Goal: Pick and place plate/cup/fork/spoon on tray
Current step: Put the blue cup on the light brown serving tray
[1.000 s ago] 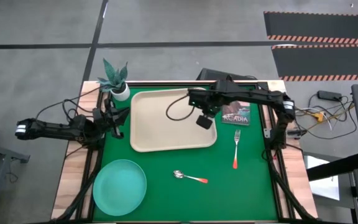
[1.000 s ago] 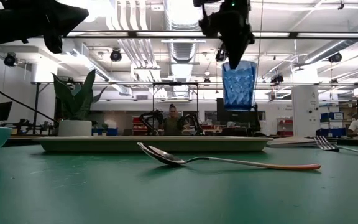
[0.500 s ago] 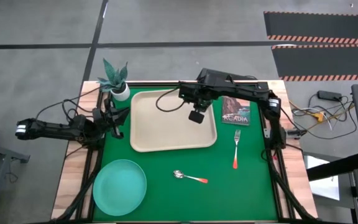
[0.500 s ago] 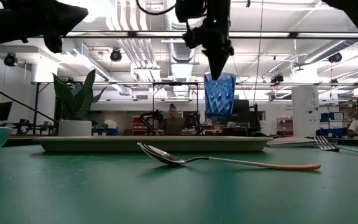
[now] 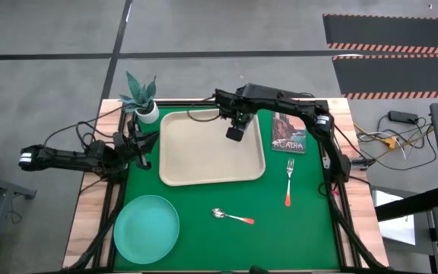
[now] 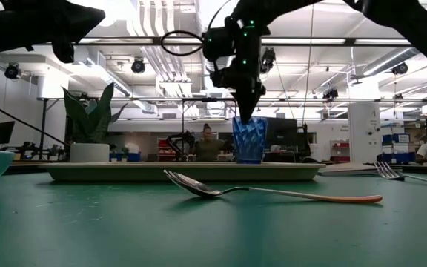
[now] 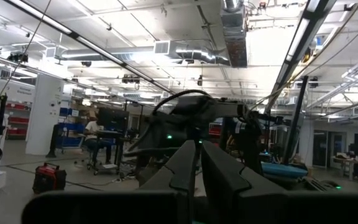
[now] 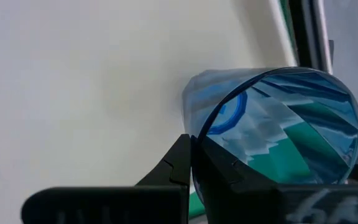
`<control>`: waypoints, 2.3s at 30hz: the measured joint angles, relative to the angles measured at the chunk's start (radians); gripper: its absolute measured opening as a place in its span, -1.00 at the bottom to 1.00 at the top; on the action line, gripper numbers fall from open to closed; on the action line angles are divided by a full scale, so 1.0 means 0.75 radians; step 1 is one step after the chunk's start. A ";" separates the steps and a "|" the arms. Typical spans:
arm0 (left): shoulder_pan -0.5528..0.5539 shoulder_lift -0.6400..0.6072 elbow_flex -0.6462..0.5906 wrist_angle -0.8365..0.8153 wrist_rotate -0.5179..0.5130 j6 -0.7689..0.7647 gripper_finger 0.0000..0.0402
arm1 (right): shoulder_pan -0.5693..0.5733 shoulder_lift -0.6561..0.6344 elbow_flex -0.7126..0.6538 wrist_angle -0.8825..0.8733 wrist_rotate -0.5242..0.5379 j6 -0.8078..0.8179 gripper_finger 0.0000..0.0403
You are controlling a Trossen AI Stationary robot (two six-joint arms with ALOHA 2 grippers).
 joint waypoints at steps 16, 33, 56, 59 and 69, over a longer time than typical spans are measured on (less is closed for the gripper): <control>0.000 0.001 0.003 0.001 0.000 0.001 -0.93 | -0.059 0.028 -0.001 0.055 -0.047 -0.053 -0.96; 0.000 0.000 0.005 0.001 0.000 0.001 -0.93 | -0.057 0.058 -0.002 0.119 -0.015 -0.033 -0.63; 0.000 0.004 -0.002 -0.001 0.001 0.000 -0.93 | 0.061 -0.149 -0.161 0.075 -0.006 0.066 -0.74; 0.000 0.004 -0.002 0.000 0.001 0.000 -0.93 | 0.071 -0.171 -0.269 0.135 -0.005 0.069 -0.85; 0.000 0.005 -0.001 0.000 0.001 0.000 -0.93 | 0.068 -0.180 -0.477 0.379 0.189 0.011 -0.96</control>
